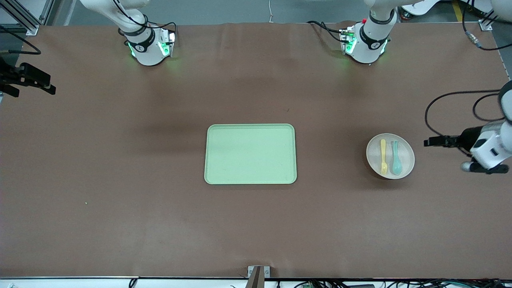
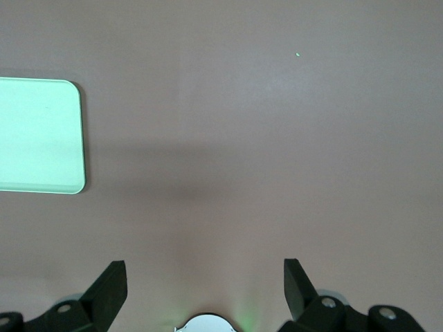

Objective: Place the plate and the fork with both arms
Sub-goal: 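Reach the left gripper down to the rim of the white plate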

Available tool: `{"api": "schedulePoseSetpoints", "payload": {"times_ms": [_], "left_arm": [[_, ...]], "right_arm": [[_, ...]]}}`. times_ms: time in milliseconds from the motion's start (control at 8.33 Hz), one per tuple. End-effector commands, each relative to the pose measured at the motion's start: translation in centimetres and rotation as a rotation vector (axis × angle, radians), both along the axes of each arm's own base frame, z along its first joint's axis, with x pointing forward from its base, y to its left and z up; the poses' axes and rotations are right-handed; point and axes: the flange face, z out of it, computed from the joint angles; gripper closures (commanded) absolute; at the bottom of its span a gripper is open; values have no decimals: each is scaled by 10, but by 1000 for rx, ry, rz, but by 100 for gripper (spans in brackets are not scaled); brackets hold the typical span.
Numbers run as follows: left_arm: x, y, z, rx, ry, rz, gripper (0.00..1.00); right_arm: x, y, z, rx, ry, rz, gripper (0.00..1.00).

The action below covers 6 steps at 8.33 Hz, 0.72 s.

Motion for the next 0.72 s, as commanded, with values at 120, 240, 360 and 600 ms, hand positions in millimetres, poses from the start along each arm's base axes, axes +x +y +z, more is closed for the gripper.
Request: {"api": "schedulePoseSetpoints", "payload": {"times_ms": [120, 240, 360, 600], "left_arm": [[0, 50, -106, -120, -41, 14, 13], [-2, 55, -129, -137, -42, 6, 21], [-2, 56, -141, -156, -47, 25, 29], [-4, 55, -152, -168, -34, 28, 48]], "right_arm": [[-2, 1, -4, -8, -4, -15, 0], [-1, 1, -5, -8, -2, -16, 0], [-1, 1, -5, -8, -1, -16, 0], [0, 2, -5, -9, -2, -30, 0]]}}
